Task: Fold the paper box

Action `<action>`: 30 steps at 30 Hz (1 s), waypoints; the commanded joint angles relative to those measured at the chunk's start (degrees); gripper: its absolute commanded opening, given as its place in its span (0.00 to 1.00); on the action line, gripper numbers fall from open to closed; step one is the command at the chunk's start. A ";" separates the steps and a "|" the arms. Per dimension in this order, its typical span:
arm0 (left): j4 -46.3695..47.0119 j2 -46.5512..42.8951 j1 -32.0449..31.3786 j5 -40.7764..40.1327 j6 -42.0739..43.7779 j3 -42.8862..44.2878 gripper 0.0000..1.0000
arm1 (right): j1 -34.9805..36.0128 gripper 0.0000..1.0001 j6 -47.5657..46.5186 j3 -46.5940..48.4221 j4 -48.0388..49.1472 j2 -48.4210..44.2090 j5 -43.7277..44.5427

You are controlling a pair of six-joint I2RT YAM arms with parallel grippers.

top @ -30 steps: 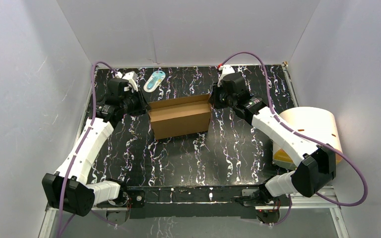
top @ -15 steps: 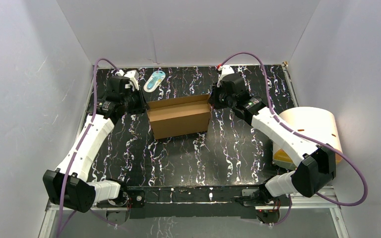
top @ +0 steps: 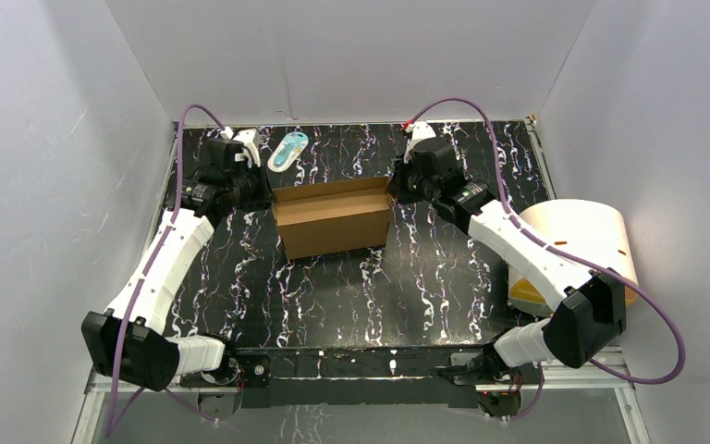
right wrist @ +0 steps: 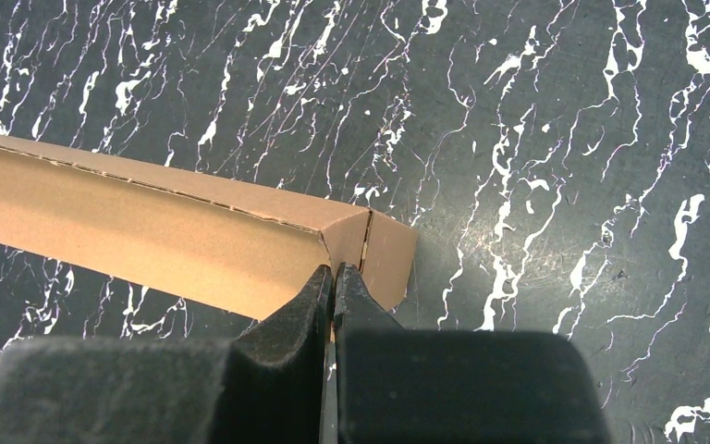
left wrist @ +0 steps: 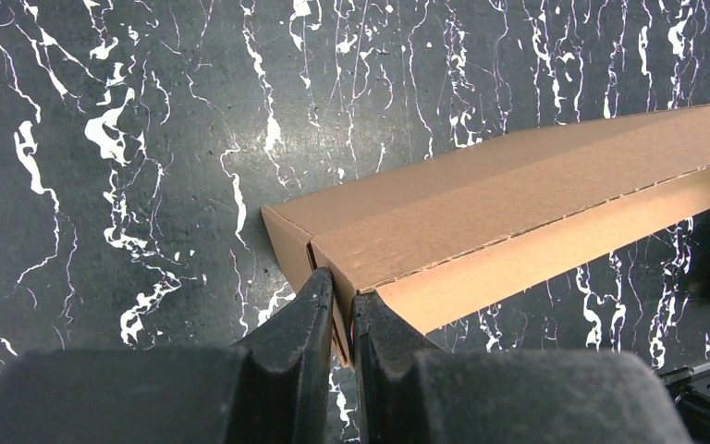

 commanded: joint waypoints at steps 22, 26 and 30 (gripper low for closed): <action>-0.33 -0.48 -3.89 -3.14 -2.11 -1.84 0.04 | 0.97 0.10 0.68 -1.84 -0.80 -0.05 -3.26; -0.38 -1.17 -4.56 -6.45 -0.72 -2.79 0.04 | 0.98 0.10 0.69 -2.25 -0.28 -0.30 -3.31; -0.77 -2.03 -4.76 -9.08 0.85 -2.93 0.04 | 1.01 0.10 0.60 -2.21 -0.17 -0.36 -3.24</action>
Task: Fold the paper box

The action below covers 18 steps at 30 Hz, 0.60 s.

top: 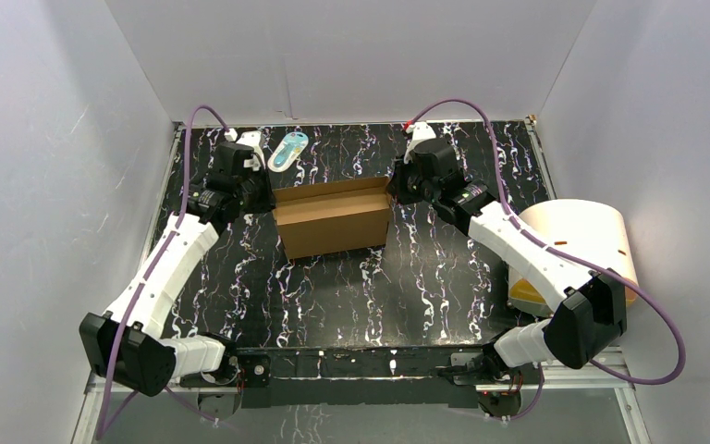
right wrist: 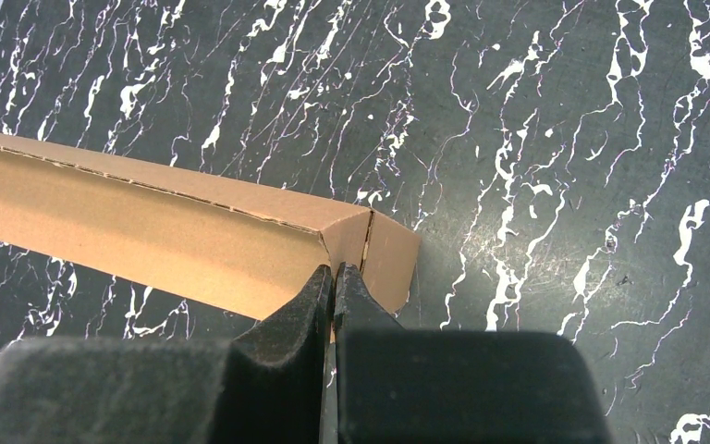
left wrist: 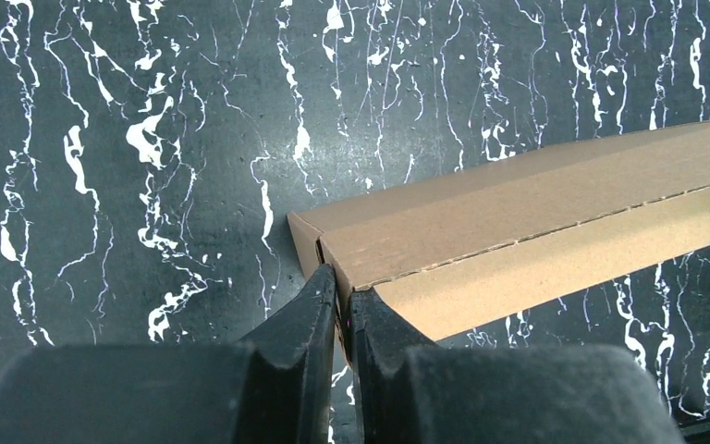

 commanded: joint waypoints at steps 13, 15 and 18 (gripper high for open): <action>-1.88 -1.28 -2.09 0.15 1.48 -1.59 0.04 | 1.02 0.10 0.37 -1.32 -1.38 -0.07 -2.77; -1.19 -1.34 -2.77 -0.05 0.47 -2.88 0.03 | 1.02 0.10 0.38 -1.54 -1.18 -0.01 -2.92; -0.45 -1.81 -3.89 -0.70 -0.47 -4.68 0.03 | 1.01 0.10 0.37 -2.05 -0.58 -0.11 -3.34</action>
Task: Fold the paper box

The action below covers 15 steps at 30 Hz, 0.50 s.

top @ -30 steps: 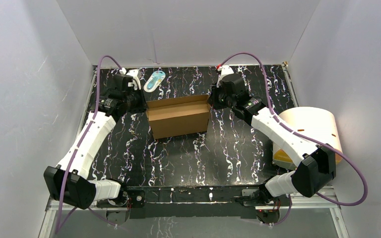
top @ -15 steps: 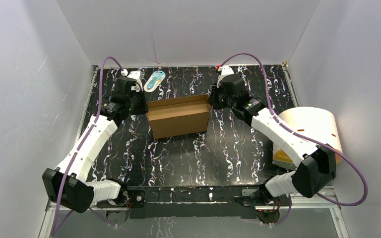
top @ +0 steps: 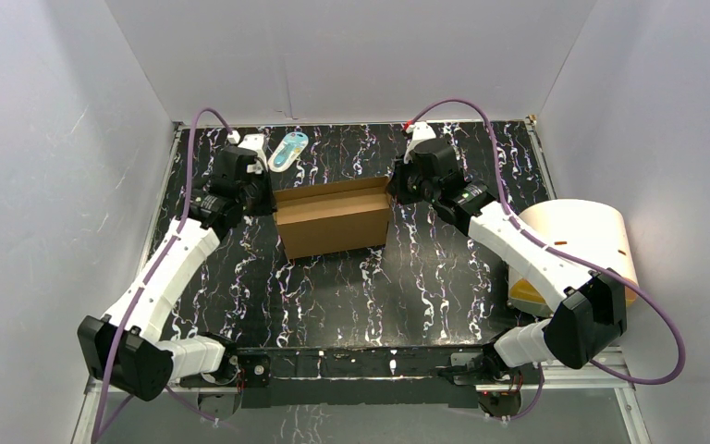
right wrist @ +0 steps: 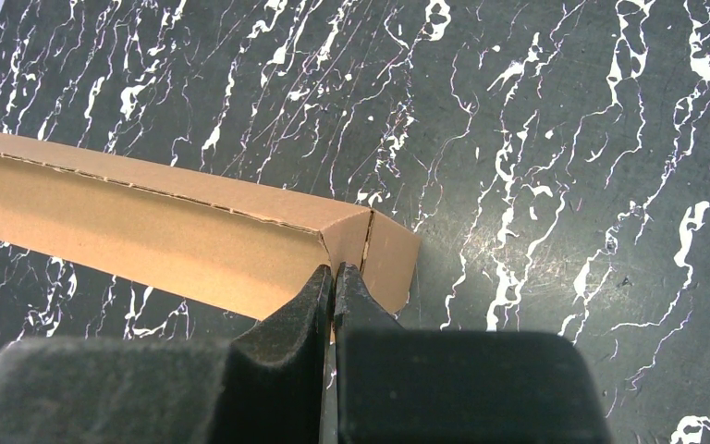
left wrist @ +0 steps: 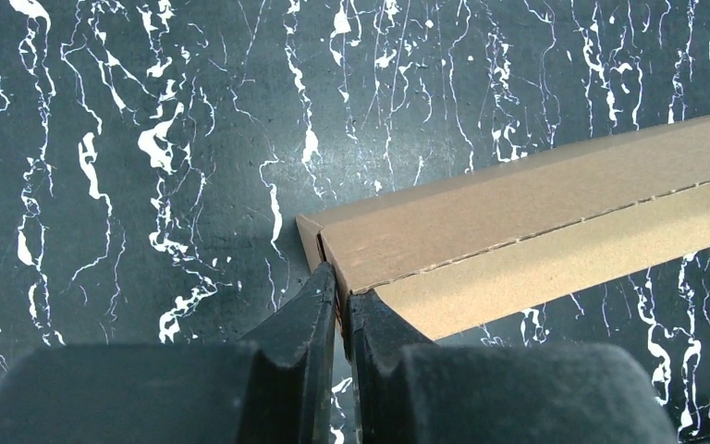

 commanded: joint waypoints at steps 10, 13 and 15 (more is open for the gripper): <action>2.37 -7.08 -3.59 -0.36 -4.05 -10.55 0.10 | 0.99 0.12 -0.82 -7.96 5.21 -1.95 -5.41; 3.46 -8.46 -3.59 0.11 -5.06 -12.34 0.16 | 1.05 0.13 -1.03 -10.53 8.30 -3.21 -5.46; 4.62 -9.57 -3.60 1.13 -6.50 -13.76 0.18 | 1.06 0.14 -1.12 -11.60 9.76 -3.83 -5.57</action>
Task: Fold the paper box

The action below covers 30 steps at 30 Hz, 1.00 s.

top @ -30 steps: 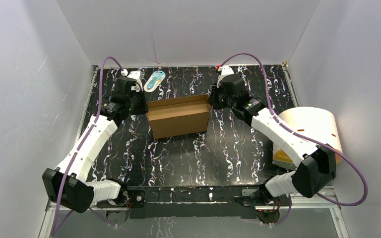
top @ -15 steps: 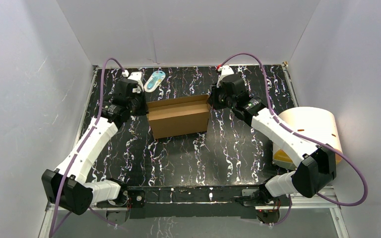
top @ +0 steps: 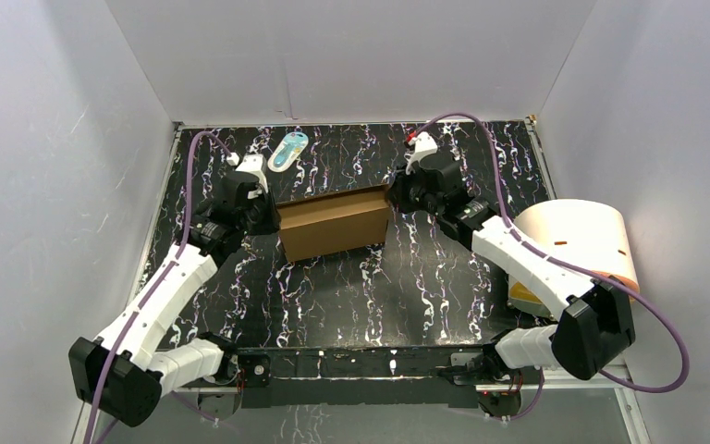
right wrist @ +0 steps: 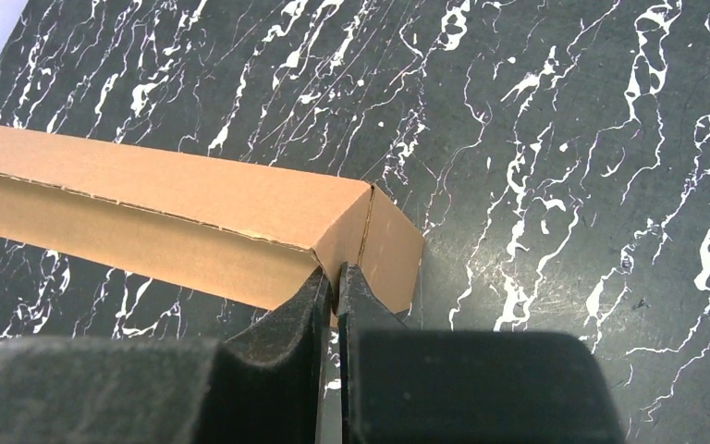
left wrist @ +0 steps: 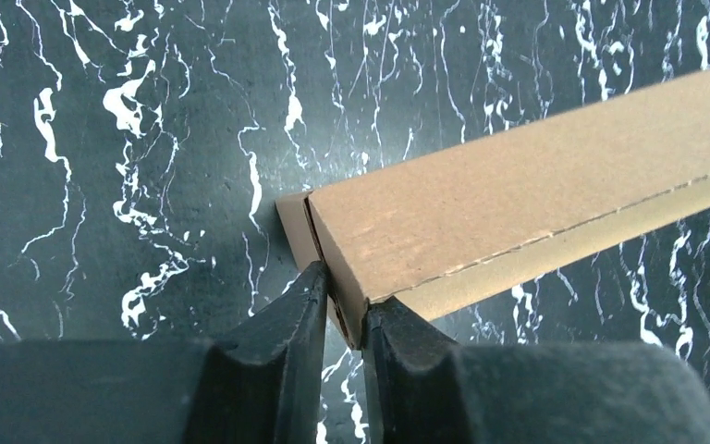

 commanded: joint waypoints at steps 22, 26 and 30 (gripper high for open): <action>3.86 -15.33 0.68 0.69 -16.42 -5.10 0.88 | 0.88 0.66 -0.74 -3.19 5.21 -9.20 1.98; 3.10 -13.96 2.89 -1.96 -19.01 -3.53 0.89 | 0.46 0.68 0.06 -1.49 6.06 -7.35 3.91; 4.00 -11.94 7.04 0.44 -20.10 -2.85 0.89 | -0.10 0.66 1.40 1.18 6.34 -4.43 4.95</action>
